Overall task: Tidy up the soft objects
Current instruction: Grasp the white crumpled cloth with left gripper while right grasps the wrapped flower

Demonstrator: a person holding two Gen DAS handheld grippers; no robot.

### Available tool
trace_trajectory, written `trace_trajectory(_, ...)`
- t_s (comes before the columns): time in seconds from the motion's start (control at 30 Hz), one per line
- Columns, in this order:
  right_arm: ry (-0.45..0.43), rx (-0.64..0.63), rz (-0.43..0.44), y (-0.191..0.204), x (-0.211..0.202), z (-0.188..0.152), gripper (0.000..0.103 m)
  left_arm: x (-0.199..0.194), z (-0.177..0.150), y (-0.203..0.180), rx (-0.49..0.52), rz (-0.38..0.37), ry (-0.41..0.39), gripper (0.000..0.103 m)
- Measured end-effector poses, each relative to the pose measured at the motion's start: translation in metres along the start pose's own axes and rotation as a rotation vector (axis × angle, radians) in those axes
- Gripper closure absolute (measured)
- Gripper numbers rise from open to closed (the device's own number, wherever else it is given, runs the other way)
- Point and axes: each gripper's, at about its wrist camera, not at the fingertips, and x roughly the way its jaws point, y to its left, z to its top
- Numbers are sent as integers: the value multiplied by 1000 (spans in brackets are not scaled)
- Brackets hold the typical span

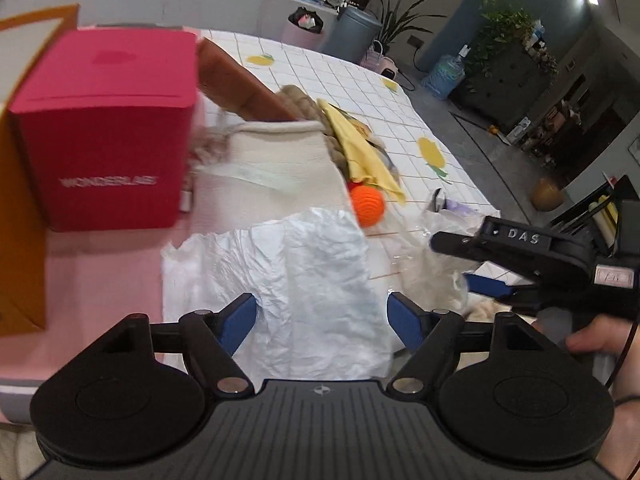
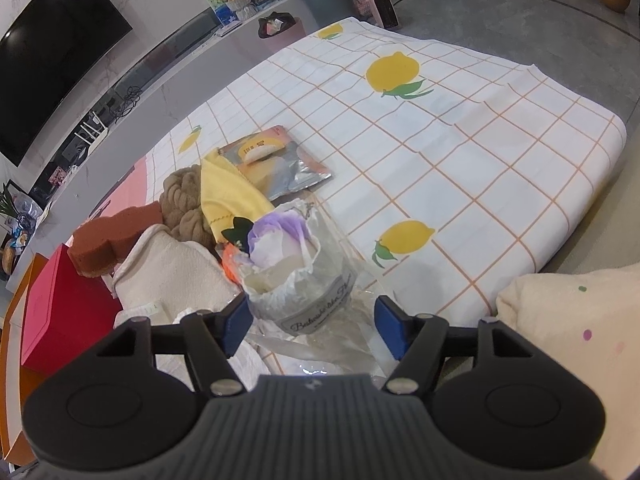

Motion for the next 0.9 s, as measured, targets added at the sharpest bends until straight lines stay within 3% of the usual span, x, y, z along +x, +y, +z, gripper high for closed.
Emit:
trace_trajectory(0.27, 2, 3, 1, -1, -2, -1, 36, 52, 8, -41, -1, 201, 59, 16)
trace_trajectory(0.47, 5, 10, 14, -1, -3, -1, 37, 90, 7, -49, 11, 360, 76, 15)
trace_trajectory(0.77, 7, 26, 15, -3, -5, -2, 37, 102, 21, -62, -76, 361, 133, 9)
trace_trajectory(0.87, -30, -7, -44, -1, -9, -1, 37, 116, 23, -67, -55, 403, 141, 1)
trace_trajectory(0.9, -49, -49, -71, 2, -10, 0, 42, 119, 21, -70, -25, 421, 141, 1)
